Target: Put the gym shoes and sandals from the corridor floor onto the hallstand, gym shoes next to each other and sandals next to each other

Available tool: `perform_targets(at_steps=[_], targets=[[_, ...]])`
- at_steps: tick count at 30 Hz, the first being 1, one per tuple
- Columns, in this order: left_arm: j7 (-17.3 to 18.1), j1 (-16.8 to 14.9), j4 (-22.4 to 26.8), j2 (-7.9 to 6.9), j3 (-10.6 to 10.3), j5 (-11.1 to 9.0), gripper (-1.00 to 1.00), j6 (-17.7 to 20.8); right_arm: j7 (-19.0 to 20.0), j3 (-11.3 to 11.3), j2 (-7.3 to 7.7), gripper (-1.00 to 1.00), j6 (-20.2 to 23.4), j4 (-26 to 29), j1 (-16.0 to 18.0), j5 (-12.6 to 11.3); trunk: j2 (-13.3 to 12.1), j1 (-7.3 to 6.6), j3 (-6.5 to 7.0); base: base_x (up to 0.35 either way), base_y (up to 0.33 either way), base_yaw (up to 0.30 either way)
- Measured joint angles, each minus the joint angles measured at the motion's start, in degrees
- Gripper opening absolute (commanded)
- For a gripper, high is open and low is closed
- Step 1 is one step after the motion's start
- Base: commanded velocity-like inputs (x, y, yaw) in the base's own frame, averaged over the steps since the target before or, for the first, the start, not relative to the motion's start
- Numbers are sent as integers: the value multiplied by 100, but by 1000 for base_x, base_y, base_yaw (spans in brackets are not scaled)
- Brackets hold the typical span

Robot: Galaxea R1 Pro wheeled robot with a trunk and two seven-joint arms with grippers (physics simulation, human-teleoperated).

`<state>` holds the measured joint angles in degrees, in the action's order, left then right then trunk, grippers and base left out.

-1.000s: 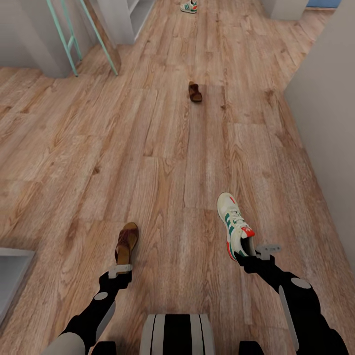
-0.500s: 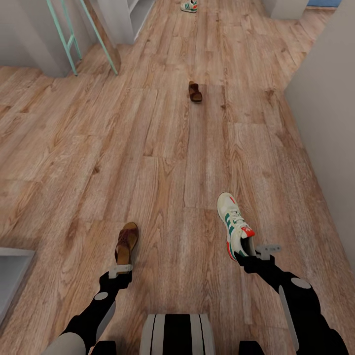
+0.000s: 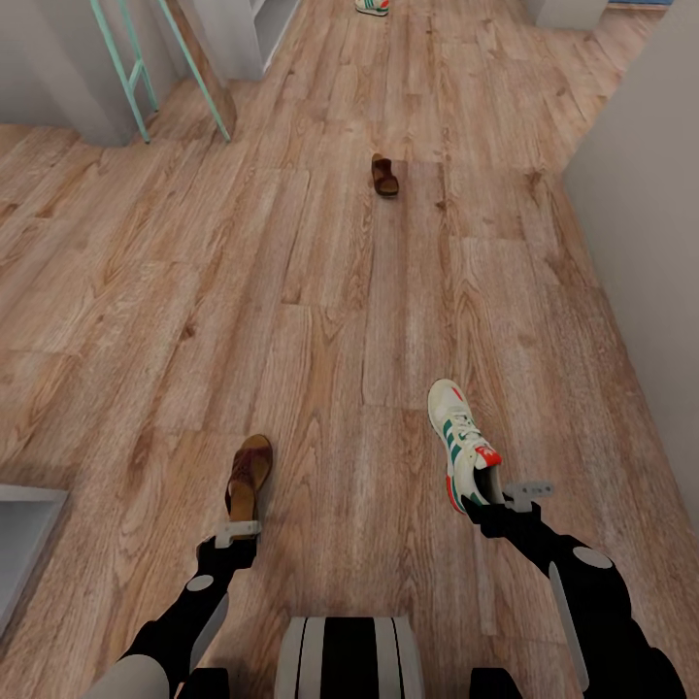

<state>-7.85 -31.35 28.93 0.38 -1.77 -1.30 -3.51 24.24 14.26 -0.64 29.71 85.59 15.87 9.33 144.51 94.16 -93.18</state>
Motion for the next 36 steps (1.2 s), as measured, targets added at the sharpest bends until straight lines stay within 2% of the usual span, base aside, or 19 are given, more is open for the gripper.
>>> perform_targets(at_steps=[36], targets=[[-2,0,20,-2,8,-6,-100,0,0,0,1,-100,0,30,0,0,0,0,0,0,0,0]])
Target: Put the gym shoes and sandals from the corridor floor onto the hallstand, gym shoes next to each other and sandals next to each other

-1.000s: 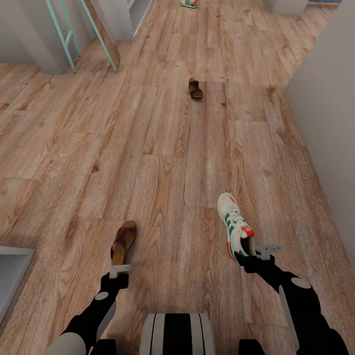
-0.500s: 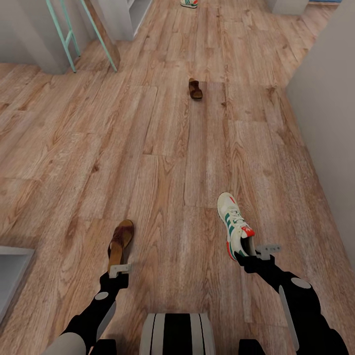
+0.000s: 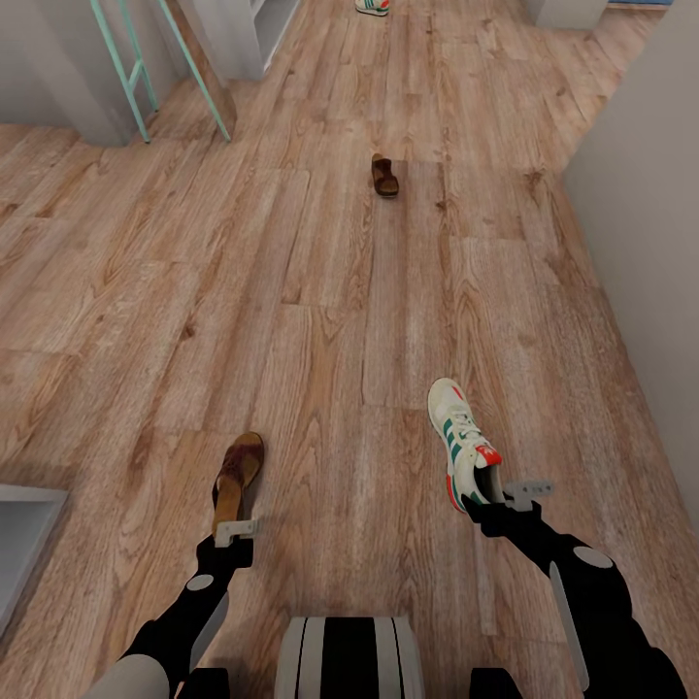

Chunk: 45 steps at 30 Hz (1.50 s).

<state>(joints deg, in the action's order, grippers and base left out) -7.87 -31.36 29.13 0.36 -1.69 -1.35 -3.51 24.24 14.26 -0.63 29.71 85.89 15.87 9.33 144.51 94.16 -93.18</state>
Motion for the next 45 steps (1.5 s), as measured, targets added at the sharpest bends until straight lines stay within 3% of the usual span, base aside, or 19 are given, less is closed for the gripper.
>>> perform_targets(at_steps=[4,39,45], targets=[[0,0,0,0,2,0,-100,0,0,0,-1,-100,0,13,0,0,0,0,0,0,0,0],[-8,11,-5,-22,-8,9,-100,1,5,-15,15,-100,-45,16,-3,35,-44,-85,738,0,0,0],[3,324,10,-44,-11,3,-100,-173,2,-19,15,-100,-43,37,-8,56,-44,-85,781,0,0,0]])
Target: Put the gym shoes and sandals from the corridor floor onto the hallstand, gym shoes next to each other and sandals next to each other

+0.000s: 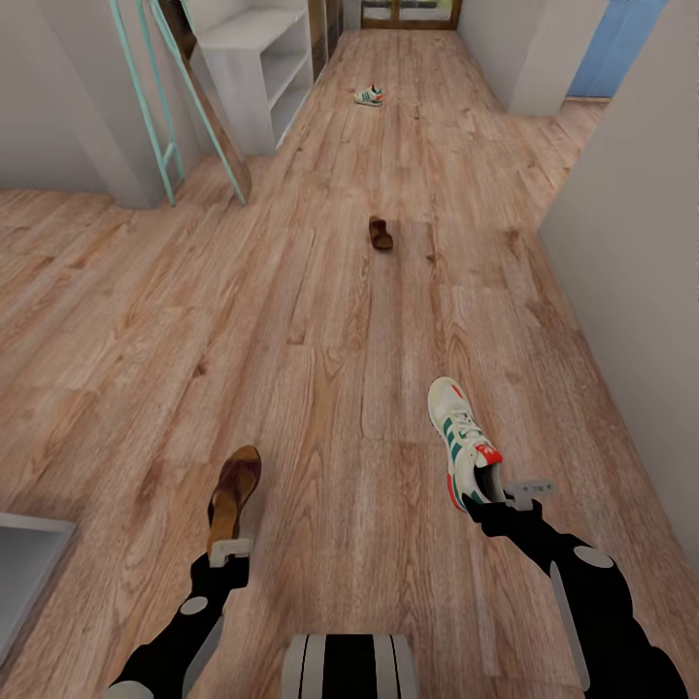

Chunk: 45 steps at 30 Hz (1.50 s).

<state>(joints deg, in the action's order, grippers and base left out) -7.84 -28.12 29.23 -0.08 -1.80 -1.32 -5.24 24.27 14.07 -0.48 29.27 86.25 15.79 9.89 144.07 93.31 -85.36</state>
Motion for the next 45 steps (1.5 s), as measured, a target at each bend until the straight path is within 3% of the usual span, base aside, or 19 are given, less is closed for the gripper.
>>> perform_targets(at_steps=[5,16,18,23,26,28,31,34,39,40,45], targets=[[-2,206,135,29,-7,10,-100,-427,-4,2,0,-100,-6,3,-6,189,0,0,44,0,0,0],[-16,263,192,51,7,0,-100,-553,-15,73,9,-100,-160,1,-10,384,-14,-29,386,0,0,0],[-21,264,188,34,14,-1,-100,-558,-15,204,19,-100,-328,-11,-14,446,-17,-34,448,0,0,0],[-40,326,183,-13,27,2,-100,-583,-18,791,-5,-100,-871,-100,-58,575,-24,-47,604,0,0,0],[-75,504,183,-17,24,2,-100,-626,-15,1041,-19,-100,-1304,-365,-202,616,-28,-54,697,0,0,0],[-104,600,187,-14,23,6,-100,-640,-15,1087,-24,-100,-1522,-520,-285,613,-31,-59,760,0,0,0],[-181,873,173,-9,25,-4,-100,-674,-17,1151,-51,-100,-2586,-1272,-607,645,-35,-67,853,0,0,0],[-188,1025,166,6,26,-14,-100,-797,-14,1153,-54,-100,-3136,-1782,-729,631,-39,-74,946,0,0,0],[-205,1301,173,41,26,-21,-100,-1237,-8,1187,-41,-100,-4037,-2811,-809,618,-45,-88,1103,0,0,0],[-209,1405,175,33,30,-29,-100,-1326,-7,1243,-33,-100,-4349,-3119,-820,635,-47,-90,1133,0,0,0],[-206,1601,183,11,36,-33,-100,-1462,-15,1582,-22,-100,-4908,-3835,-841,630,-53,-103,1290,0,0,0]])
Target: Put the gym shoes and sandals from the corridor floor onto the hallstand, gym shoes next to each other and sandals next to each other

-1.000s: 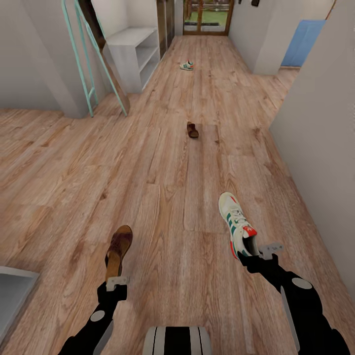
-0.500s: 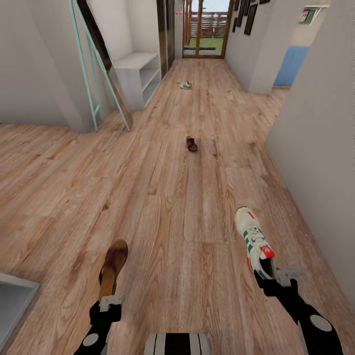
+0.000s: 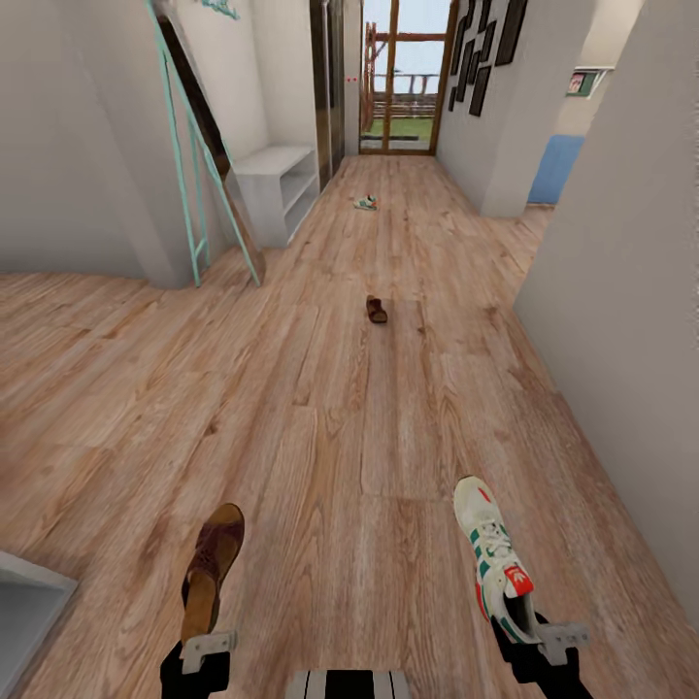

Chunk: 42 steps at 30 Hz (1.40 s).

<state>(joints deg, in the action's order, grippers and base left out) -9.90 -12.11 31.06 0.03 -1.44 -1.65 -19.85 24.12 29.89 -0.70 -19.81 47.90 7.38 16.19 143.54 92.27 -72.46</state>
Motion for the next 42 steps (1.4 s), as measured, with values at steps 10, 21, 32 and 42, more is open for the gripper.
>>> perform_targets(at_steps=[10,21,32,42], targets=[[0,176,-68,14,-6,2,-100,-306,-6,551,39,-100,-982,-942,-6,14,-13,-26,312,0,0,0],[0,193,-87,2,-7,-3,-100,-317,-4,580,40,-100,-1037,-1311,-6,10,-28,-54,656,0,0,0],[0,194,-86,7,-7,-9,-100,-317,-7,589,47,-100,-1037,-1351,-6,11,-391,-256,961,0,0,0],[2,200,-71,7,-6,-7,-100,-324,-6,588,48,-100,-1030,-1359,-7,14,-553,-345,1124,0,0,0]])
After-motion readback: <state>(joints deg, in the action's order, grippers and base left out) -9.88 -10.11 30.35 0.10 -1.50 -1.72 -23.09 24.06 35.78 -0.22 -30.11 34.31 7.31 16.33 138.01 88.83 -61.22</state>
